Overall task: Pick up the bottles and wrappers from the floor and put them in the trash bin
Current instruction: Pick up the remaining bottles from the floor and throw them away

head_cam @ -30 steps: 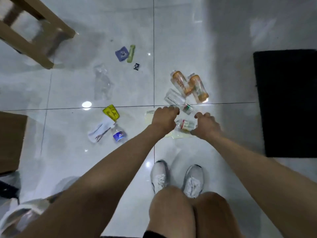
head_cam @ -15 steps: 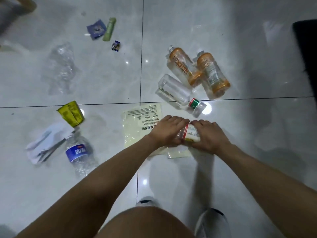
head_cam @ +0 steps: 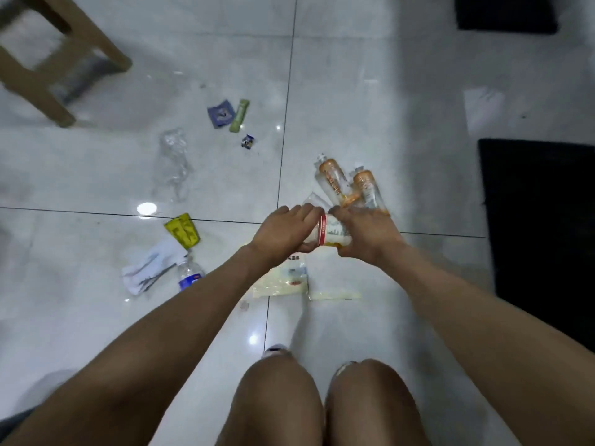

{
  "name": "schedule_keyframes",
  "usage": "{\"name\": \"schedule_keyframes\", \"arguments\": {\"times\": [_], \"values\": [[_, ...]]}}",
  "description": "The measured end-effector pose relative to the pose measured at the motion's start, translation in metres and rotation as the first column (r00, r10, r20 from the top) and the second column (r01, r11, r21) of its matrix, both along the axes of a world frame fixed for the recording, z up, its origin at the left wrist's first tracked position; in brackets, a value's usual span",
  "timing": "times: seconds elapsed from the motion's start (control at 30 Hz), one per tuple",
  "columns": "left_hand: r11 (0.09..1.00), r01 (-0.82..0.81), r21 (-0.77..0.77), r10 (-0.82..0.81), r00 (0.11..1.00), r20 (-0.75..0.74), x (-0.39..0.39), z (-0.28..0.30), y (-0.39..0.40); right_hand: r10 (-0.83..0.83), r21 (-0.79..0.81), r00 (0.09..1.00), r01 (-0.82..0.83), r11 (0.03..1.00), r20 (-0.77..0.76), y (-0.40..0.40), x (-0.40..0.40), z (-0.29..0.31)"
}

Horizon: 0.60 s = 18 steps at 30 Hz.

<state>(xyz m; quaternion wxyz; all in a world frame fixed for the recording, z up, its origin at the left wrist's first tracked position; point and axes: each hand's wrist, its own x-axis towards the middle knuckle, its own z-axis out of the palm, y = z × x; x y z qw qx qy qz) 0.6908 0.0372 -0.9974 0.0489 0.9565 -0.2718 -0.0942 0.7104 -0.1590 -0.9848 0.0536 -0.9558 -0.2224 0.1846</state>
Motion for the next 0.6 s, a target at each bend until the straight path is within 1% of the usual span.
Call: {"name": "schedule_keyframes", "arguments": {"times": [0.07, 0.13, 0.2, 0.27, 0.37, 0.43, 0.5, 0.6], "values": [[0.999, -0.036, 0.032, 0.036, 0.999, -0.001, 0.002, 0.09, 0.014, 0.006, 0.025, 1.0, -0.005, 1.0, -0.024, 0.013, 0.005, 0.085], [0.998, -0.057, 0.026, 0.057, 0.998, 0.022, 0.004, 0.177, 0.026, 0.008, 0.073, 0.999, -0.005, 0.997, -0.047, 0.023, 0.012, 0.167], [0.997, -0.081, 0.016, 0.08, 0.996, 0.031, 0.004, 0.269, 0.04, 0.041, 0.084, 0.998, -0.036, 0.996, -0.052, 0.035, 0.019, 0.257], [0.992, -0.127, 0.016, 0.126, 0.99, 0.056, 0.002, 0.356, 0.054, 0.076, 0.085, 0.997, -0.076, 0.994, -0.001, 0.048, 0.026, 0.344], [0.983, -0.178, 0.048, 0.171, 0.978, 0.119, -0.002, 0.467, 0.073, 0.157, 0.108, 0.985, -0.164, 0.98, 0.07, 0.069, 0.036, 0.455], [0.979, -0.193, 0.065, 0.179, 0.968, 0.176, -0.009, 0.534, 0.085, 0.2, 0.109, 0.976, -0.209, 0.972, 0.087, 0.083, 0.036, 0.521], [0.973, -0.218, 0.075, 0.193, 0.948, 0.255, -0.014, 0.586, 0.095, 0.219, 0.125, 0.969, -0.233, 0.964, 0.117, 0.095, 0.036, 0.577], [0.946, -0.315, 0.069, 0.278, 0.905, 0.323, -0.038, 0.651, 0.11, 0.281, 0.14, 0.953, -0.296, 0.945, 0.116, 0.113, 0.023, 0.645]]}}
